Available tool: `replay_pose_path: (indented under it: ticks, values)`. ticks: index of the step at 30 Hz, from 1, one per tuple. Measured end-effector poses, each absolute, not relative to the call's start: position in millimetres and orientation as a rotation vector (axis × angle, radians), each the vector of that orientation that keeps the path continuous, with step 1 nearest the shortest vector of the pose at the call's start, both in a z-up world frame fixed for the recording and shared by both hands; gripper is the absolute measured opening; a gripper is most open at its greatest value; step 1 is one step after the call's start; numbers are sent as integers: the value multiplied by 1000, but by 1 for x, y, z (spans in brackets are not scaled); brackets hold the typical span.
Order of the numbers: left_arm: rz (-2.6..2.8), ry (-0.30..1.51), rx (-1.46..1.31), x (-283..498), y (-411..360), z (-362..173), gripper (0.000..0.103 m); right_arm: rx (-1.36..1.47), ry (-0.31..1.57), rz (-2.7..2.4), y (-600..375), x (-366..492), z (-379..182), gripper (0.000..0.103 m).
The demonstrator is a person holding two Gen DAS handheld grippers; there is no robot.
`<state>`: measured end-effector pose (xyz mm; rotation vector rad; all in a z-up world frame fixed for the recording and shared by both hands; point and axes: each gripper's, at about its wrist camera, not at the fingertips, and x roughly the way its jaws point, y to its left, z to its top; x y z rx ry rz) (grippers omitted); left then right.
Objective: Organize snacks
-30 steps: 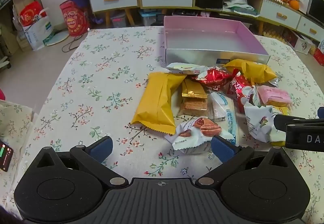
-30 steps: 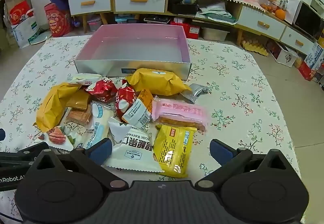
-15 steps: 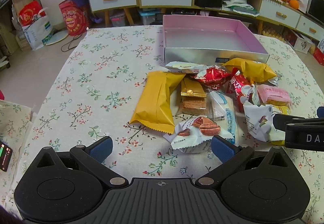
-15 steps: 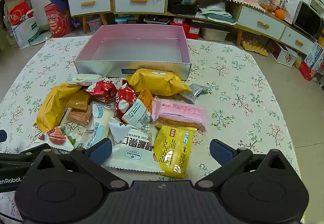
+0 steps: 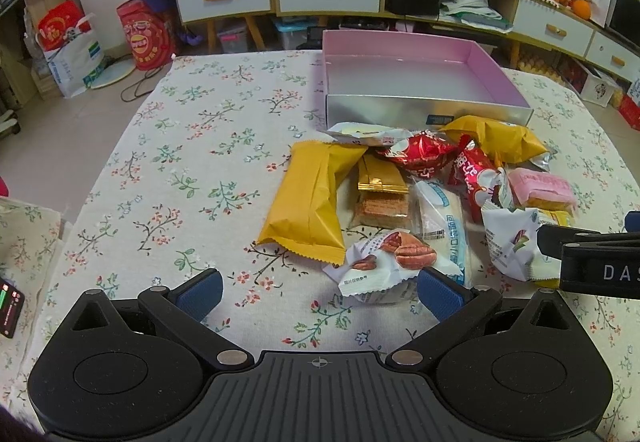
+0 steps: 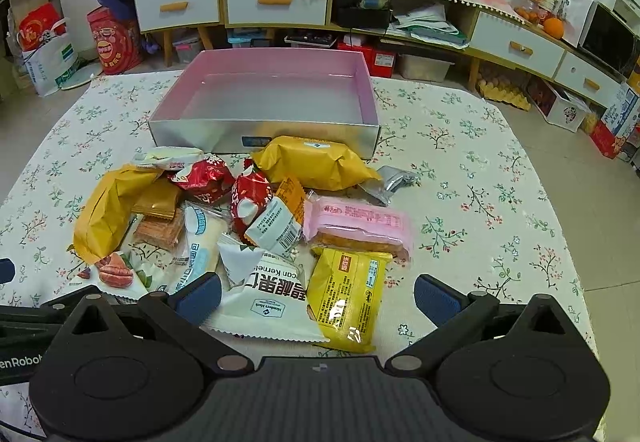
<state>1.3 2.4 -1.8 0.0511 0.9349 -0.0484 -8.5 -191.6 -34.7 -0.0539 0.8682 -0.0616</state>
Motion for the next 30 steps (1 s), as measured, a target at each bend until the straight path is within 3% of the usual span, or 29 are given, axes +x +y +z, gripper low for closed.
replay_pose_path:
  ticks: [30]
  values:
    - [-52, 930, 49, 2, 3, 1, 103, -57, 866, -60, -190, -9, -34, 78]
